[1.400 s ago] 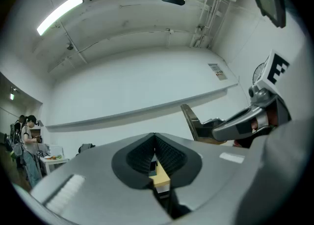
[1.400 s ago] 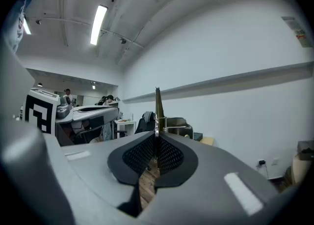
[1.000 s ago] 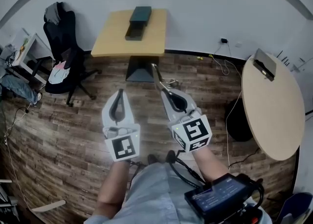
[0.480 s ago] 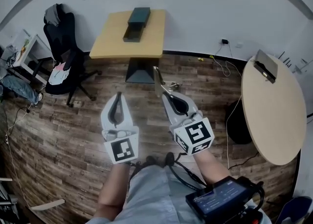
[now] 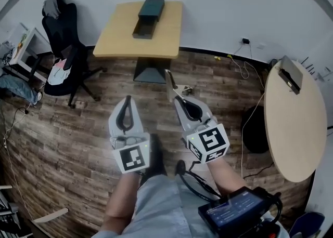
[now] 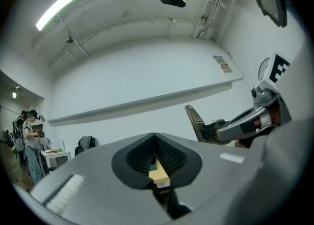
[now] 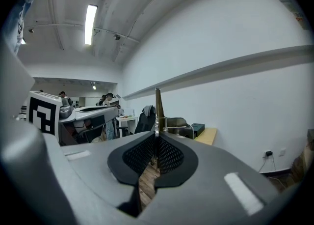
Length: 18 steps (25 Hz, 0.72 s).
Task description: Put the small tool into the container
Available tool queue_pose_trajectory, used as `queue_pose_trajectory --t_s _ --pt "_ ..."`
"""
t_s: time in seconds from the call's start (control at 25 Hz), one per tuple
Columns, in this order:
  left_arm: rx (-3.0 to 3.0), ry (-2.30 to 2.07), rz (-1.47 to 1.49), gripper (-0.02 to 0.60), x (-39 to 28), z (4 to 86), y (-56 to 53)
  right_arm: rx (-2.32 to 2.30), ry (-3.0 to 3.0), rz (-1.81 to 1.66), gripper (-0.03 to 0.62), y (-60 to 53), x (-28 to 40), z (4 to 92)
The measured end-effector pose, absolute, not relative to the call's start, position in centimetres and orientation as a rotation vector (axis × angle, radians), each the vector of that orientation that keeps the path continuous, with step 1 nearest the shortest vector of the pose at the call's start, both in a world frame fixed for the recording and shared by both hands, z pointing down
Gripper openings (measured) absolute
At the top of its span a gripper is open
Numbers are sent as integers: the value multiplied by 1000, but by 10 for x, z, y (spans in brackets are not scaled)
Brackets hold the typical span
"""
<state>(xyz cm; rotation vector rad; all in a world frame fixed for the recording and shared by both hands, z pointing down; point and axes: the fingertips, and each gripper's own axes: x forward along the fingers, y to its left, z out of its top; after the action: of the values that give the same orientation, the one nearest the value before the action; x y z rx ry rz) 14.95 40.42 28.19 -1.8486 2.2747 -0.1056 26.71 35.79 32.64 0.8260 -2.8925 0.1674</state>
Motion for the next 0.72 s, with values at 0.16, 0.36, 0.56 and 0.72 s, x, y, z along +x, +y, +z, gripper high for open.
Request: queue_pose_trajectory --t_s 0.16,0.36,0.56,0.72 --pt "-1874 2250 -124 11 110 290 361 838 -2891 182 5 313 220 333" --pt "-1919 2212 -129 11 56 291 305 868 -2894 170 5 261 160 326" --pt "-1938 2158 -106 11 14 280 259 921 -2893 156 5 215 117 318" --pt "-1951 2116 -85 11 -12 268 237 960 -2901 124 5 194 92 302"
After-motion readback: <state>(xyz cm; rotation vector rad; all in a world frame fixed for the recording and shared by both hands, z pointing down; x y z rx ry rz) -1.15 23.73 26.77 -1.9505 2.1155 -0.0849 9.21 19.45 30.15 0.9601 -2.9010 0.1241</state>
